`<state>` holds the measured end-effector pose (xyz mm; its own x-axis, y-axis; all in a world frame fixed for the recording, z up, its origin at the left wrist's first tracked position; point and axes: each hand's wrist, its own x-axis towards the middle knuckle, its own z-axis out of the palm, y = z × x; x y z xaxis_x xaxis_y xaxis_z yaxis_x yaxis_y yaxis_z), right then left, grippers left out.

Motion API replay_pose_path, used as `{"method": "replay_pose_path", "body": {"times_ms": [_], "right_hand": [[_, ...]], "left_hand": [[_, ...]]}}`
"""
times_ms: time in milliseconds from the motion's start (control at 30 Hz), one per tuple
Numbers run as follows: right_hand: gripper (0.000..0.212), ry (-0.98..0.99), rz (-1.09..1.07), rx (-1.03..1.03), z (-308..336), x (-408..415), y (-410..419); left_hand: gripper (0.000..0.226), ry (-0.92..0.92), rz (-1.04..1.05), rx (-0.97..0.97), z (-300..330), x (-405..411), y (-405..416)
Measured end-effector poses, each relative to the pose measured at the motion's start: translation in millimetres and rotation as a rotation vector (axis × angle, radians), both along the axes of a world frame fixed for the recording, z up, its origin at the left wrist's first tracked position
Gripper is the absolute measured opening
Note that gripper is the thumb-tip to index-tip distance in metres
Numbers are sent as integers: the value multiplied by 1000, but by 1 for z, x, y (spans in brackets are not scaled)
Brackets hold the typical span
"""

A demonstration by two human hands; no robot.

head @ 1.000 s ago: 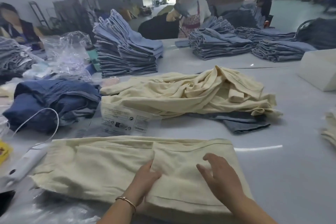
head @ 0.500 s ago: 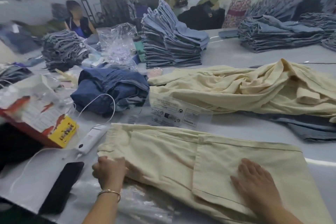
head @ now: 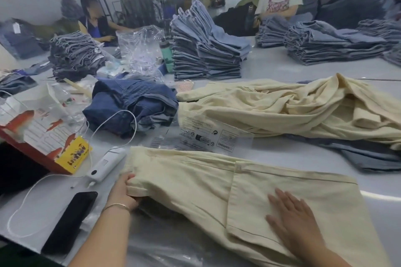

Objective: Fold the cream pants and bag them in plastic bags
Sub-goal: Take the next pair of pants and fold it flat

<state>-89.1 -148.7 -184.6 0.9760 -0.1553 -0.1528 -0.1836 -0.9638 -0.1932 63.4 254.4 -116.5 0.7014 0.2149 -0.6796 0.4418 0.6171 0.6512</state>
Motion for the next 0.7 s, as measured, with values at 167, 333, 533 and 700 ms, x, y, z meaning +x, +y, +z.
{"method": "replay_pose_path", "body": {"times_ms": [167,333,533,700], "right_hand": [[56,-53,14,223,11,-3,-22],[31,-261,-372,1002,59,-4,-51],[61,-167,-472,1849,102,-21,-116],[46,-51,-612,1389,80,-44,-135]], "left_hand": [[20,-368,-47,64,60,-21,-57],[25,-699,-218,647,113,-63,-149],[63,-985,-959,1174,77,-142,-283],[48,-1037,-1507,1211,19,-179,-314]]}}
